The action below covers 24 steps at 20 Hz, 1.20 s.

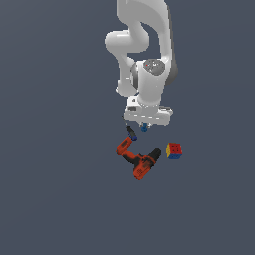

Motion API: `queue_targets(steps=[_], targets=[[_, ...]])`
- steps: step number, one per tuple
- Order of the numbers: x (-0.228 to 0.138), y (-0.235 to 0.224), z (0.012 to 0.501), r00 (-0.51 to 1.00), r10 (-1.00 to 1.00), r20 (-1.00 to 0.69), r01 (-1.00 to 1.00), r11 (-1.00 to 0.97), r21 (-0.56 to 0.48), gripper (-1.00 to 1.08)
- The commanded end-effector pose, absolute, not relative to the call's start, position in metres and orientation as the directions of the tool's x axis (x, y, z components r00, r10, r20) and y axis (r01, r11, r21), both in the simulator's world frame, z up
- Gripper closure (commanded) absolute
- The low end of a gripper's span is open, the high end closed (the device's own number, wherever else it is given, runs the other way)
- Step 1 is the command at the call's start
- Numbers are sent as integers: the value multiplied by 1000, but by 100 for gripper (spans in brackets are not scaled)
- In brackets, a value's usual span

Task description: Pick up a designated object from a clutter of objects.

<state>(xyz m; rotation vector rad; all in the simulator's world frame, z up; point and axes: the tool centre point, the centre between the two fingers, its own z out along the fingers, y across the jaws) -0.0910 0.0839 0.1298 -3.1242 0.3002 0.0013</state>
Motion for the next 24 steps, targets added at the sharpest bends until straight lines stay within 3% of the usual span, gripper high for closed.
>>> queue_targets(steps=[1,24], targets=[[-79,75,150,982,-190,-2,-190,-982,-4,108],[36,-2,324,982,-191,-1,-191,-982,-2,108]])
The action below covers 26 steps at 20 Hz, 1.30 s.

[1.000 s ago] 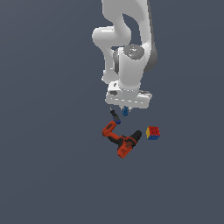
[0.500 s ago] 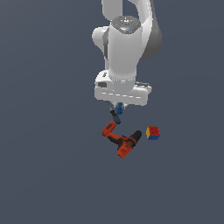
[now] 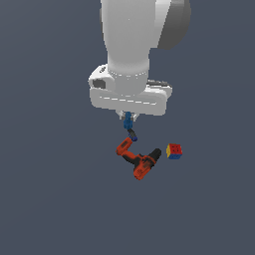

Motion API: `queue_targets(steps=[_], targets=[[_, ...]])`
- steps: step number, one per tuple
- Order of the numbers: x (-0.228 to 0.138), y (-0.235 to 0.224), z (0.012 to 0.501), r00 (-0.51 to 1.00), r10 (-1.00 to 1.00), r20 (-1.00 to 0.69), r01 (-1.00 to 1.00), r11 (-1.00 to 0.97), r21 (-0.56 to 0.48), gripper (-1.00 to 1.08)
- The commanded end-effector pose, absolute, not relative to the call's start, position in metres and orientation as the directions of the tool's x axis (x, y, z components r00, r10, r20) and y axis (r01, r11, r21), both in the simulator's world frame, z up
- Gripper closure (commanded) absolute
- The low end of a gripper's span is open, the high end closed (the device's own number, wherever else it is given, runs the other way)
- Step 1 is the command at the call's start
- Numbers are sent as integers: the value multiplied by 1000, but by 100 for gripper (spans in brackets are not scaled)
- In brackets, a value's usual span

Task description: Pick up a designated object from a clutter of objects.

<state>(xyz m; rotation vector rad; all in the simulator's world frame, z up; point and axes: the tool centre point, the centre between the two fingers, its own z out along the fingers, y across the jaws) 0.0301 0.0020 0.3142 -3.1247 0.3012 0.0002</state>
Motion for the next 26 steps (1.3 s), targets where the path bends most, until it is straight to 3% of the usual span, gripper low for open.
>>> queue_targets(steps=[1,26], targets=[[41,-5,330,982,-191,-1,-191,-982,-2,108],[120,-53,440,982,-191,0,-191,-982,0,108]])
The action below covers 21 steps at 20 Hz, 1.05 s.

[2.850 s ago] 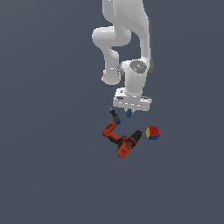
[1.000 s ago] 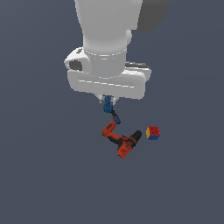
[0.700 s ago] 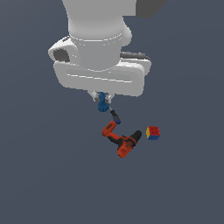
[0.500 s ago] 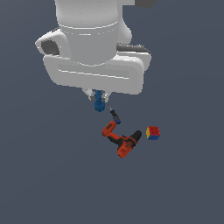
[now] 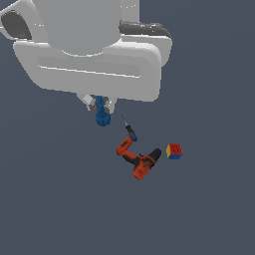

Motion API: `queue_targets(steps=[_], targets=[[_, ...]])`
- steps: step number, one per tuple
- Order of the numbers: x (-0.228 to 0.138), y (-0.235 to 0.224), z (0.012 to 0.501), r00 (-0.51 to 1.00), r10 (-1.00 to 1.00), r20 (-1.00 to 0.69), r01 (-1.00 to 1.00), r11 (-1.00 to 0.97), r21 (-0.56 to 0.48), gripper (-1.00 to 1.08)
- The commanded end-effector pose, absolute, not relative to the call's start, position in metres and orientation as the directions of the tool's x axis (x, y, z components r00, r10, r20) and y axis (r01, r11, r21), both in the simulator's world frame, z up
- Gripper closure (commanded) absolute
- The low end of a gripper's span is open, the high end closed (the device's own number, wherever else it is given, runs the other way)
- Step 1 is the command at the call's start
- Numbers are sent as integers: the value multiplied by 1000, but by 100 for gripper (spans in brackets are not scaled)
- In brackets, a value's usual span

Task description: Pick up a designated object from a clutter of objects.

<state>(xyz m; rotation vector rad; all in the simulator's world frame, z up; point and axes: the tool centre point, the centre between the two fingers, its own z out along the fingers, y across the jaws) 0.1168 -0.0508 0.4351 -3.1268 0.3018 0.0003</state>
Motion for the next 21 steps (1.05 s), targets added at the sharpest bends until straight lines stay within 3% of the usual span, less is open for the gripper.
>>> queue_targets(steps=[1,21], targets=[[123,-54,443,982,-191,0,-191,-982,0,108],[142,-64,468,982,-191,0,-191,-982,0,108]])
